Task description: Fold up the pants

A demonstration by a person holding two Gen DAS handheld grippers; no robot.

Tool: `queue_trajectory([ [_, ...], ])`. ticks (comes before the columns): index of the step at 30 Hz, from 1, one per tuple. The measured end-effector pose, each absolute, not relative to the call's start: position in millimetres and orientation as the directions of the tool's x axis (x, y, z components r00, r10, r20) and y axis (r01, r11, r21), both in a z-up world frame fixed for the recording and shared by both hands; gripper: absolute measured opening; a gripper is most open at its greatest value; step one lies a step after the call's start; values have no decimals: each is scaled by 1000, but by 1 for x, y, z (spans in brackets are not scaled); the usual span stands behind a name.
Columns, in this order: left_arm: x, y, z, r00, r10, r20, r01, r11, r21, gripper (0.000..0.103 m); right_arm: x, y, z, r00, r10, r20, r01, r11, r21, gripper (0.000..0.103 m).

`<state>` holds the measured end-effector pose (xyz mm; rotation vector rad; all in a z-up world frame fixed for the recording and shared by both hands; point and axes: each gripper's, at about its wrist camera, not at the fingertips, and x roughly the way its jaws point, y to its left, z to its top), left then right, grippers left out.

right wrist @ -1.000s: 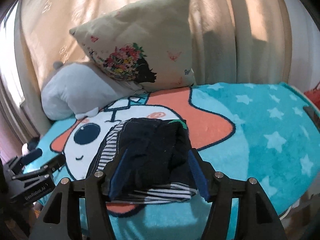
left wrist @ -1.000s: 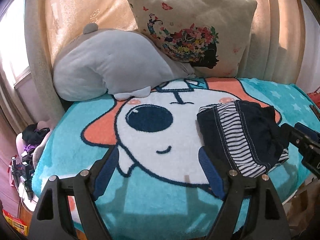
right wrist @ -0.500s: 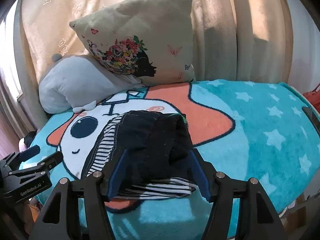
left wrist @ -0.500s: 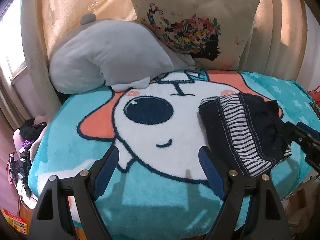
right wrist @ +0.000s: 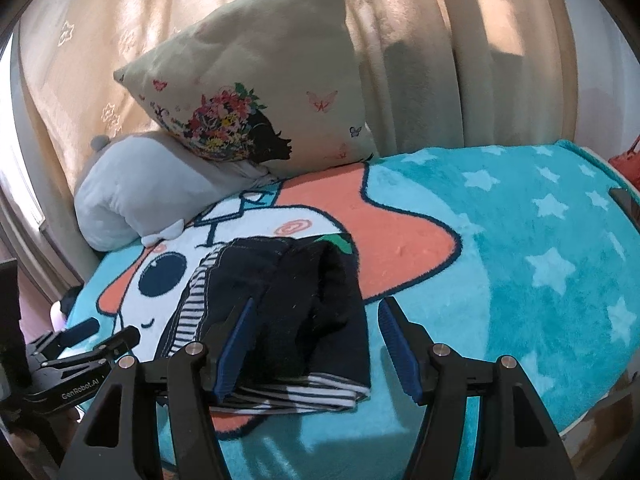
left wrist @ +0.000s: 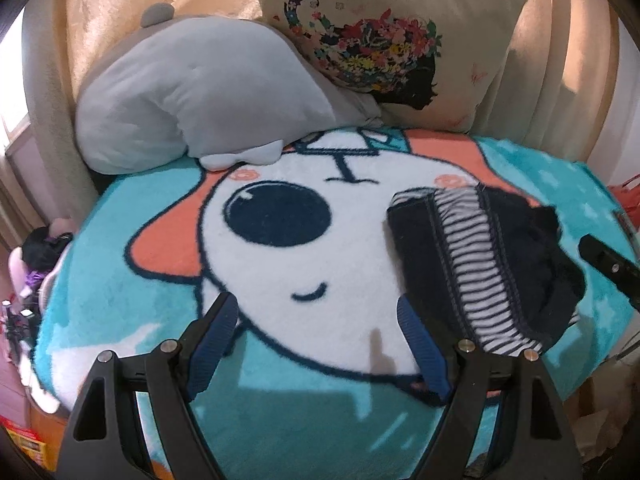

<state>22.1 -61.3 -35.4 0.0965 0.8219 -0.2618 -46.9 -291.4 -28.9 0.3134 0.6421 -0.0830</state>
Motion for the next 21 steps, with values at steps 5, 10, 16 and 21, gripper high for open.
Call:
queue_trajectory([
  [5, 39, -55, -30, 623, -315, -716, 304, 941, -150, 86, -35, -314, -30, 790, 151, -595, 128, 907, 401, 76],
  [10, 65, -63, -46, 527, -409, -745, 330, 906, -263, 86, -6, -333, -44, 742, 287, -605, 89, 853, 514, 77],
  [16, 85, -89, -65, 414, -497, -762, 389, 854, -345, 86, 26, -340, -71, 679, 363, -638, 103, 813, 573, 77],
  [21, 87, -111, -72, 422, -480, -769, 416, 856, -306, 78, 38, -335, -83, 666, 389, -637, 95, 802, 589, 77],
])
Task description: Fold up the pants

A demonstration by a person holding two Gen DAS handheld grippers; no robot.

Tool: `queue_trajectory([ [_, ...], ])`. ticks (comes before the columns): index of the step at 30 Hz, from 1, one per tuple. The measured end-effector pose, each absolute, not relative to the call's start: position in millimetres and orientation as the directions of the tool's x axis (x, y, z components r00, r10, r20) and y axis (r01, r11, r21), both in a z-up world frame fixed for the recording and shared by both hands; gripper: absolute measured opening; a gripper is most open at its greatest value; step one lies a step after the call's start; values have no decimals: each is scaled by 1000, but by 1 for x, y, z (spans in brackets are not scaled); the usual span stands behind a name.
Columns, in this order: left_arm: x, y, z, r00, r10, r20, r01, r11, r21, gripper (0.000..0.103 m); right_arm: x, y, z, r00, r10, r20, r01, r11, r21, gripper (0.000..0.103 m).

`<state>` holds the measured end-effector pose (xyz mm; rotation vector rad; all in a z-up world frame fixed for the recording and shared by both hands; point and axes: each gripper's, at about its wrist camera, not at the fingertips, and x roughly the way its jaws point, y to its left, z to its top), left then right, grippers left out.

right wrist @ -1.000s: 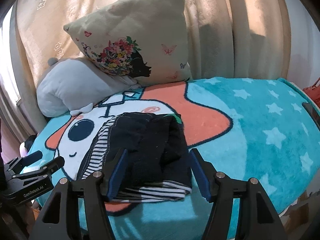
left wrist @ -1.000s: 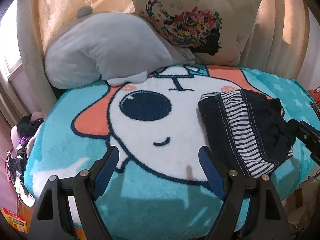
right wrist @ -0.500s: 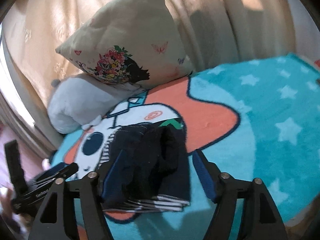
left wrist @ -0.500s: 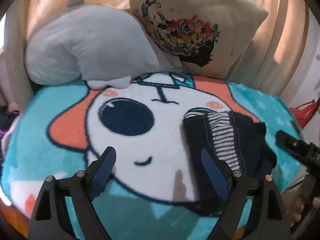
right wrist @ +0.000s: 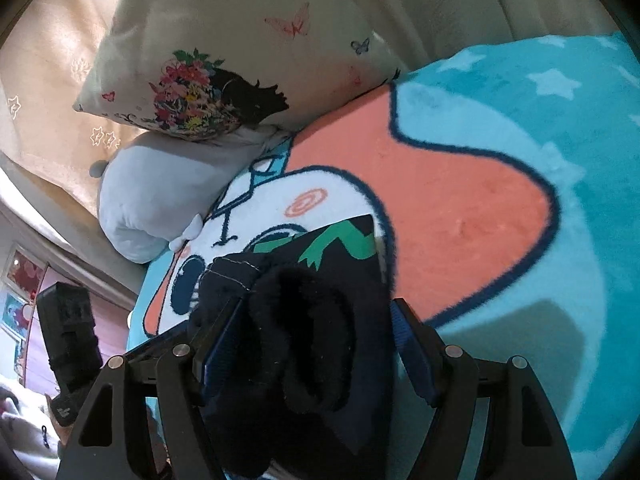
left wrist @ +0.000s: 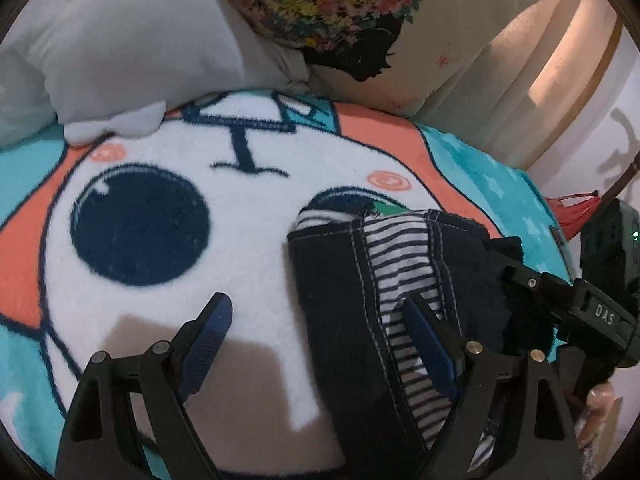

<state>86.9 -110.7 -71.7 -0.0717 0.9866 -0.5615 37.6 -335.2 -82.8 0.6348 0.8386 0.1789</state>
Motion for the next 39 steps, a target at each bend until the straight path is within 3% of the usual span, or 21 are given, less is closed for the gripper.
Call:
queue_trajectory([
  [1, 85, -113, -71, 415, -492, -765, 432, 847, -311, 69, 38, -334, -84, 669, 389, -634, 96, 800, 592, 77],
  [2, 84, -115, -70, 398, -507, -765, 447, 835, -321, 47, 38, -332, -84, 674, 387, -630, 89, 804, 589, 74],
  [3, 82, -117, -70, 380, -519, -765, 459, 824, -331, 30, 38, -331, -83, 676, 384, -629, 85, 808, 583, 71],
  [5, 78, -118, -67, 395, -509, -765, 460, 830, -315, 24, 36, -328, -80, 678, 390, -623, 68, 811, 582, 51],
  [6, 76, -118, -64, 406, -507, -761, 461, 832, -308, 21, 34, -326, -77, 681, 392, -618, 57, 814, 579, 47],
  [10, 78, -109, -52, 417, -527, -741, 445, 829, -340, 18, 29, -317, -60, 698, 381, -606, 19, 836, 548, 38],
  [22, 131, -91, -18, 526, -432, -732, 367, 892, -263, 18, 79, -304, -41, 711, 443, -546, -33, 797, 604, 38],
  [27, 144, -91, -25, 571, -348, -744, 330, 927, -180, 19, 104, -298, -49, 694, 411, -591, -6, 825, 566, 38],
  [30, 150, -88, -36, 550, -329, -768, 312, 933, -177, 24, 109, -299, -56, 692, 370, -620, 21, 848, 529, 41],
  [35, 135, -77, -37, 548, -328, -770, 299, 936, -186, 33, 101, -308, -60, 693, 311, -650, 76, 866, 494, 57],
  [39, 114, -72, -35, 577, -314, -754, 287, 942, -173, 39, 81, -317, -34, 736, 223, -639, 122, 885, 449, 57],
])
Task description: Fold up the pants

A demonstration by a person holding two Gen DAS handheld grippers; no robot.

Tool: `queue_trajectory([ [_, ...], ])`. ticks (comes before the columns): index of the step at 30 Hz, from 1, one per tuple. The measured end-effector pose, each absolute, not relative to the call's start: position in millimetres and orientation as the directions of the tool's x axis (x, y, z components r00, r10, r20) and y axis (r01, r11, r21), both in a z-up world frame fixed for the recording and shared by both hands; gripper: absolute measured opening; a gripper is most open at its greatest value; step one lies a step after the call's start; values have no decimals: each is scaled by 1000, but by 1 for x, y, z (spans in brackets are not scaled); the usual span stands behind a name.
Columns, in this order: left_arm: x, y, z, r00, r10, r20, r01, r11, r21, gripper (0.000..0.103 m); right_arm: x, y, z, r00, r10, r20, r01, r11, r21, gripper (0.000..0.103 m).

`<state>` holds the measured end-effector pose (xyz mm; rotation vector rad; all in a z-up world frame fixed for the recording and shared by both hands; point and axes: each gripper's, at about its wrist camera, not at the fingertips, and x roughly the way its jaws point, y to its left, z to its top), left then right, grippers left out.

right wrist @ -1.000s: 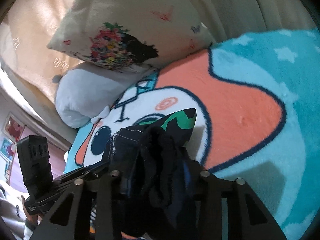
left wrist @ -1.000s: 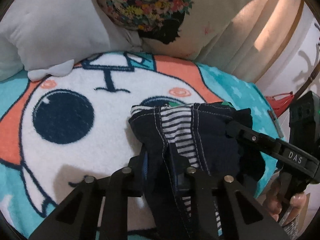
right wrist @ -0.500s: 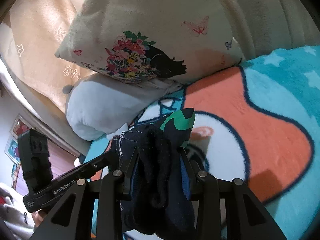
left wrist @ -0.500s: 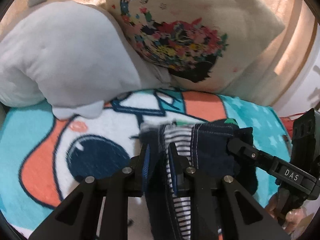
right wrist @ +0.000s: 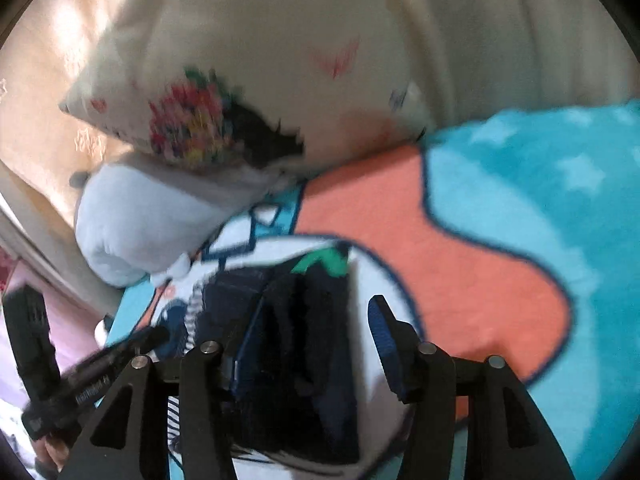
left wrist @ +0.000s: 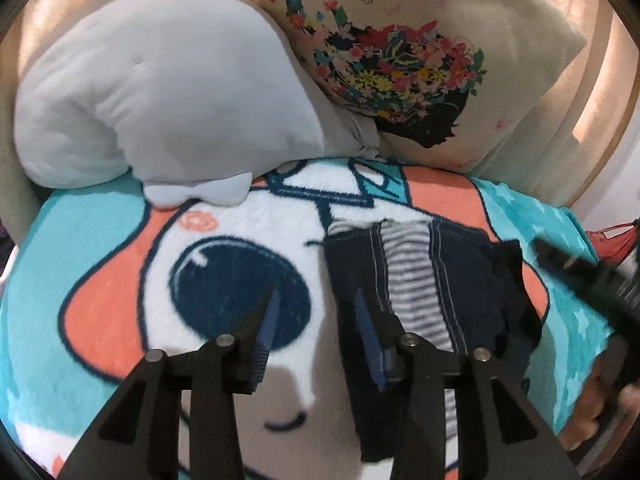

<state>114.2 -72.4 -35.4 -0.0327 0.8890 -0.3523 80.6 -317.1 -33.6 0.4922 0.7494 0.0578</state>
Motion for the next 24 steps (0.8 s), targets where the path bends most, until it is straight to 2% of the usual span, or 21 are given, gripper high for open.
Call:
queue_trajectory([
  [3, 97, -72, -37, 593, -309, -744, 279, 945, -170, 39, 64, -321, -9, 794, 235, -561, 99, 860, 501, 57],
  [6, 87, -74, -42, 600, -296, -743, 269, 950, -161, 40, 58, -316, -2, 797, 384, -466, -12, 781, 624, 57],
  [8, 85, -82, -52, 590, -270, -761, 275, 953, -125, 42, 60, -310, -9, 772, 464, -435, -60, 734, 676, 57],
  [11, 86, -87, -66, 568, -254, -783, 272, 956, -113, 43, 67, -302, -35, 734, 492, -469, -33, 715, 698, 57],
  [14, 86, -88, -66, 590, -251, -768, 274, 956, -102, 50, 67, -305, -64, 720, 468, -512, 36, 712, 701, 57],
  [16, 85, -87, -64, 596, -249, -763, 280, 955, -93, 51, 65, -308, -70, 728, 451, -516, 52, 714, 698, 57],
  [19, 83, -82, -60, 602, -255, -756, 274, 956, -104, 53, 60, -306, -60, 743, 426, -517, 43, 740, 671, 57],
  [24, 67, -73, -43, 666, -224, -712, 242, 967, -79, 66, 39, -300, -41, 783, 324, -531, 62, 809, 585, 58],
])
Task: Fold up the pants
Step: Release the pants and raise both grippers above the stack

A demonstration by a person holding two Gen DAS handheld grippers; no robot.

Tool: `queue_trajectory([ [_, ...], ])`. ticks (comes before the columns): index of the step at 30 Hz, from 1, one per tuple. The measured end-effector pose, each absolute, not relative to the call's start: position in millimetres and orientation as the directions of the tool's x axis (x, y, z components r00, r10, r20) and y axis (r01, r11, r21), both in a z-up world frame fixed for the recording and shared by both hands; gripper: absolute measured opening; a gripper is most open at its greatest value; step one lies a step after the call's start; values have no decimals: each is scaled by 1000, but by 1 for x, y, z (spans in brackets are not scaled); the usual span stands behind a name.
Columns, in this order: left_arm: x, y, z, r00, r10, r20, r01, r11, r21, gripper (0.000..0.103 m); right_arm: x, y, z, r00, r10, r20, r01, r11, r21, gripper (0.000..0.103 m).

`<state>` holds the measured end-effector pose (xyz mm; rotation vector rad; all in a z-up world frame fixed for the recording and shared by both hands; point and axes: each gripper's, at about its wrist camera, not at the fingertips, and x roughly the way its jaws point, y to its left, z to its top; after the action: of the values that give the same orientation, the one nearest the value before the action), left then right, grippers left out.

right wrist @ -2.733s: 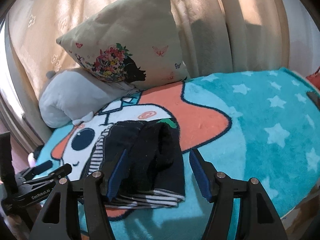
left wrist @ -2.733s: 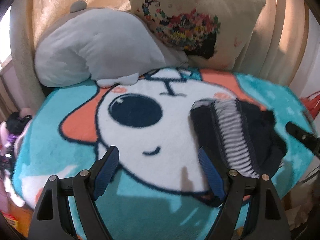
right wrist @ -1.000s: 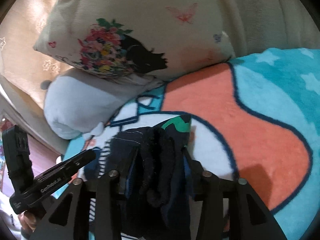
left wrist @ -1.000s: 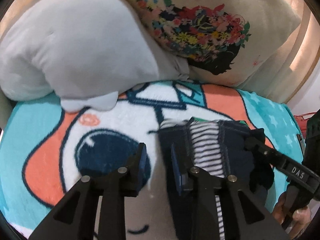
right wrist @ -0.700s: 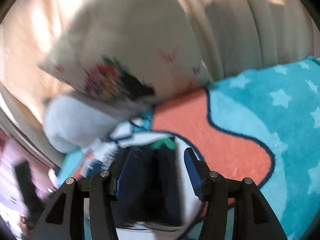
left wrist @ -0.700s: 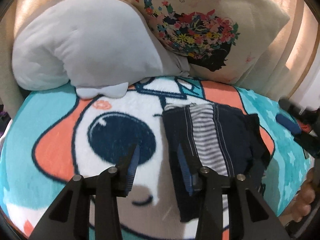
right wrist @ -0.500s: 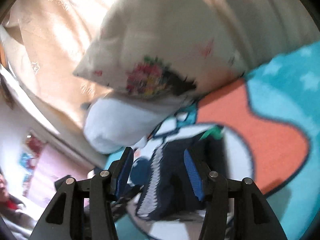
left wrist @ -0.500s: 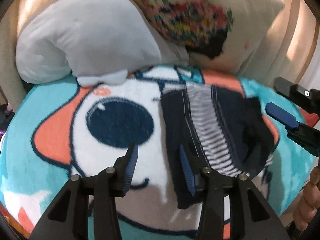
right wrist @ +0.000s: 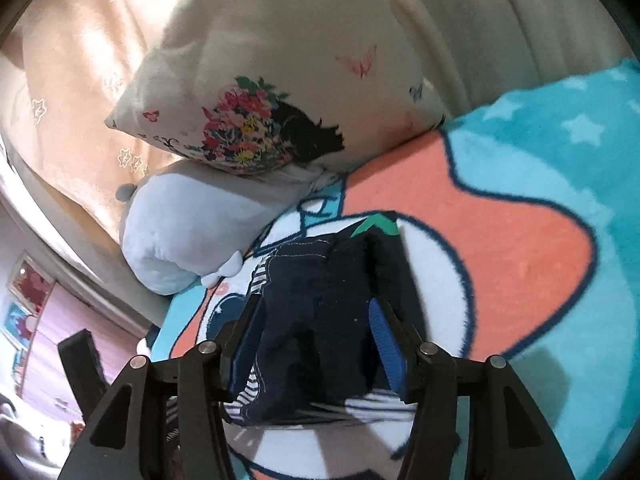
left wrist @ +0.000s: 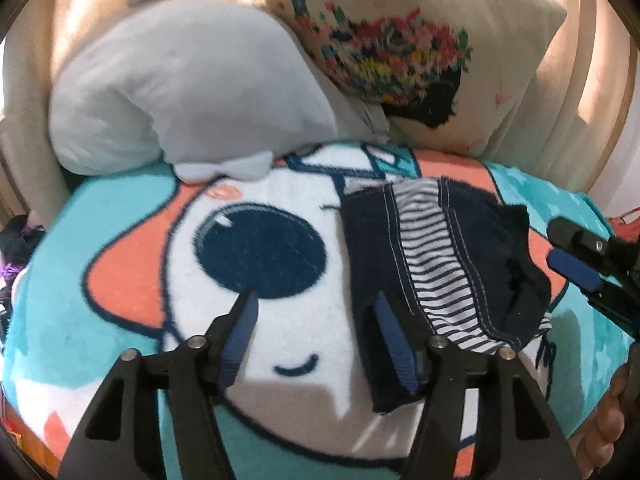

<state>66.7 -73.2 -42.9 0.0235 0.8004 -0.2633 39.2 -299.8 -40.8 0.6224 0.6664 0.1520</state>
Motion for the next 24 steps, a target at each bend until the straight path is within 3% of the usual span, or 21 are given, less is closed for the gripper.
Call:
queue_trajectory([
  [9, 20, -55, -1, 835, -125, -535, 144, 989, -6, 89, 1, -286, -24, 828, 140, -543, 135, 890, 435, 63],
  [14, 3, -48, 13, 861, -114, -495, 139, 990, 13, 91, -12, -267, -24, 824, 103, -558, 130, 923, 363, 65],
  [24, -12, -47, 15, 843, -167, -511, 185, 983, -16, 91, -29, -248, -26, 807, 17, -590, 160, 956, 246, 66],
])
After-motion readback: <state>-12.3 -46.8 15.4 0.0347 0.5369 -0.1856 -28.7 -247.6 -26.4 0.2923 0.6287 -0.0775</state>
